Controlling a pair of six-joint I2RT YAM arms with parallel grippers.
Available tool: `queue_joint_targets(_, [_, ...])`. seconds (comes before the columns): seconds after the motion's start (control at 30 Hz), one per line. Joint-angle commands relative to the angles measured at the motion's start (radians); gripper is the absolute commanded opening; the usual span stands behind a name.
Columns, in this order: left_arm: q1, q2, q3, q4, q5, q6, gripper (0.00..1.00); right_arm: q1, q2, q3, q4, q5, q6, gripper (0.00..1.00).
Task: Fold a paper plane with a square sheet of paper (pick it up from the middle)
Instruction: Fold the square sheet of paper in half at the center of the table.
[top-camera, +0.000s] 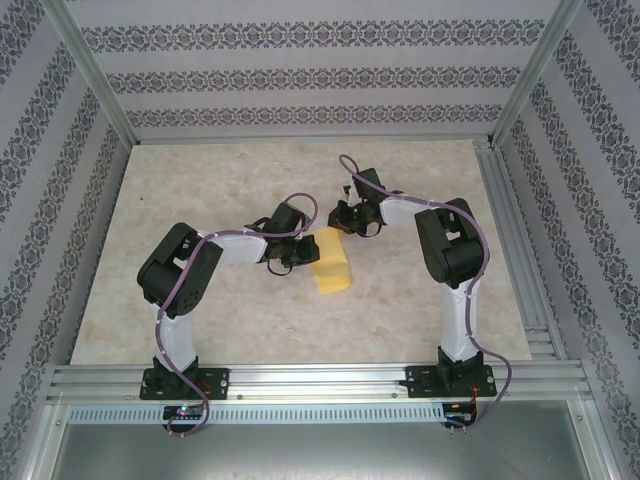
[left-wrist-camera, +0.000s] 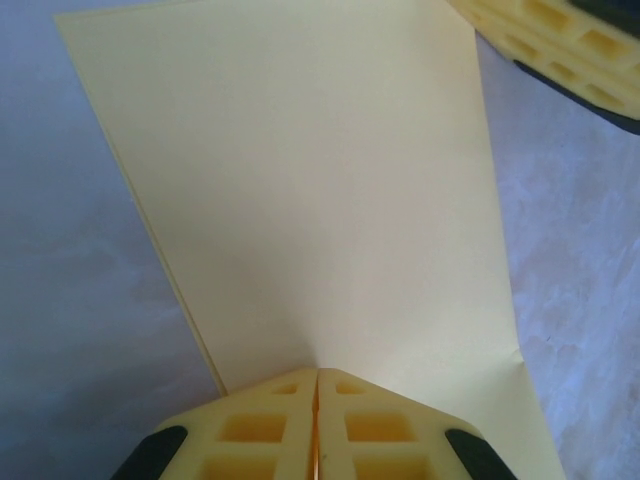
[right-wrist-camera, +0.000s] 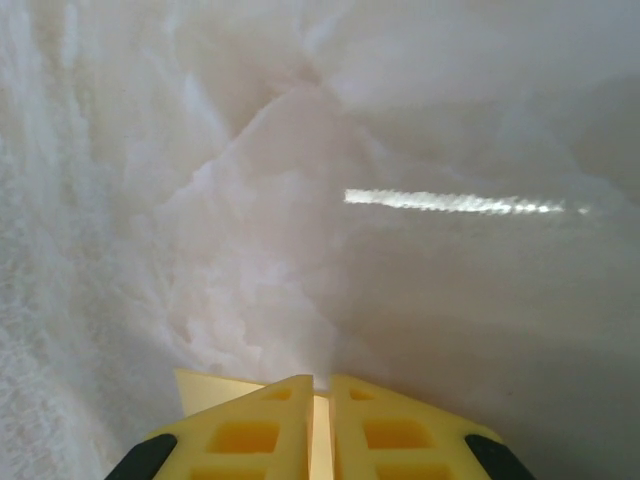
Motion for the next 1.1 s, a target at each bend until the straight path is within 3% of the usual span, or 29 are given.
queue_joint_targets(0.0, [-0.027,0.068,-0.049,-0.164,-0.058,0.021,0.09,0.000,0.043,0.019,-0.022,0.071,0.008,0.13])
queue_joint_targets(0.27, [-0.029,0.067,-0.051,-0.160,-0.064,0.013,0.09,0.005,-0.154,-0.029,-0.042,0.020,-0.011,0.15])
queue_joint_targets(0.57, [-0.032,0.063,-0.054,-0.157,-0.071,0.007,0.09,0.051,-0.313,-0.310,-0.060,-0.092,-0.047,0.17])
queue_joint_targets(1.07, [-0.037,0.066,-0.057,-0.153,-0.078,0.002,0.09,0.061,-0.304,-0.467,-0.023,-0.092,-0.035,0.15])
